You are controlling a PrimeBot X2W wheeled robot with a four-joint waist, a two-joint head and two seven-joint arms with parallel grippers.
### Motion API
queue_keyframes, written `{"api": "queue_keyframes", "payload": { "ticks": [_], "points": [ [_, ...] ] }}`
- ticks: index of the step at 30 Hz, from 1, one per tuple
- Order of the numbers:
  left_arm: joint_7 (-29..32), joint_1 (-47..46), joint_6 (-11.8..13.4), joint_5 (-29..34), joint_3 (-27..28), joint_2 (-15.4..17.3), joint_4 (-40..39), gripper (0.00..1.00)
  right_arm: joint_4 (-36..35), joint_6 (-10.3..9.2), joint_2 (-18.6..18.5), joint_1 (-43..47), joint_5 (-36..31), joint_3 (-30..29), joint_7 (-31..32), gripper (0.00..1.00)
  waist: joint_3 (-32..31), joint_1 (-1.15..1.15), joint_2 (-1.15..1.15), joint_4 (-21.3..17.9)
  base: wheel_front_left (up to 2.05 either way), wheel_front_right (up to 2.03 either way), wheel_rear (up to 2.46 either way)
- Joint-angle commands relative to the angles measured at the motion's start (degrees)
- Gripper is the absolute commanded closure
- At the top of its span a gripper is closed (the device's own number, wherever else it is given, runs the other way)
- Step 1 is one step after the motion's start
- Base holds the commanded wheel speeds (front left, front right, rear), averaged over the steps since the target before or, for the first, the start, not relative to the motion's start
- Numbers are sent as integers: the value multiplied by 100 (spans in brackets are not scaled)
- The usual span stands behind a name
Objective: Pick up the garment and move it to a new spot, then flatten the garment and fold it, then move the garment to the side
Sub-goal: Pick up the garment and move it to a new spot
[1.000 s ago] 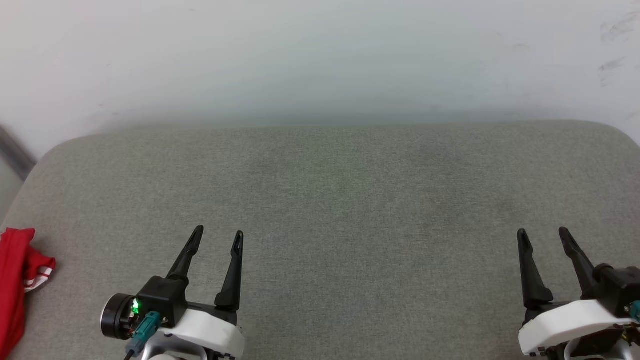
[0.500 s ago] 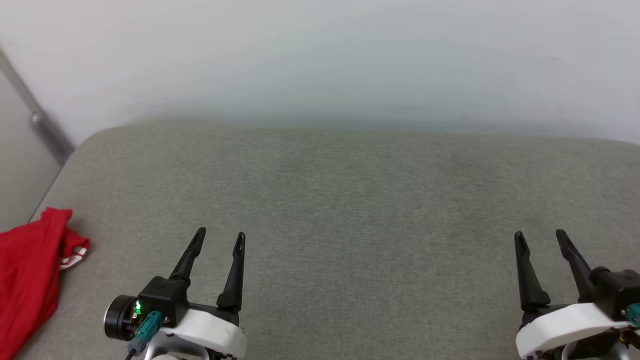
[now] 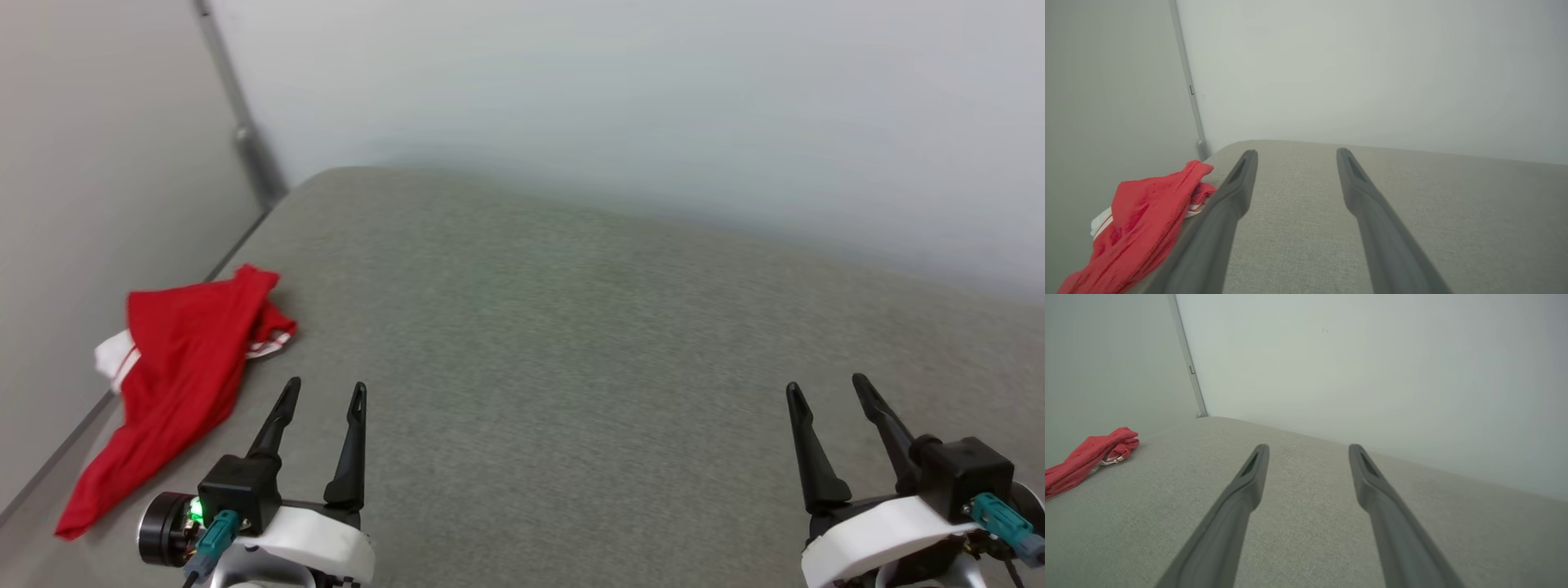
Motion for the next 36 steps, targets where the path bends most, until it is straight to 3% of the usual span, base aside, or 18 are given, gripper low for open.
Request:
{"api": "queue_keyframes", "payload": {
  "ticks": [1, 6, 10, 29, 36],
  "points": [
    [-15, 63, 10, 31, 25, 12, 9, 0, 10, -1, 0, -55, 79, 30, -39, 0, -31, 0, 0, 364, 0, 0, 0],
    [-15, 112, 8, 79, 127, 50, 26, 0, 65, -1, 1, -147, 105, 182, -79, 0, -30, 0, 0, 852, 0, 0, 0],
    [-15, 202, 34, 42, 340, 53, -92, 0, 111, -1, 0, -350, 93, 444, -49, 0, 92, 0, 0, 991, 0, 0, 0],
    [-15, 286, 61, 79, 913, -86, -375, 0, 518, -1, 0, -955, -4, 851, -59, 0, 391, 0, 0, 1168, 0, 0, 0],
    [-15, -341, 27, 44, 958, 164, 100, 0, 336, -2, 0, -780, -65, 592, 1, 0, 561, 0, 0, 1137, 0, 0, 0]
  ]
}}
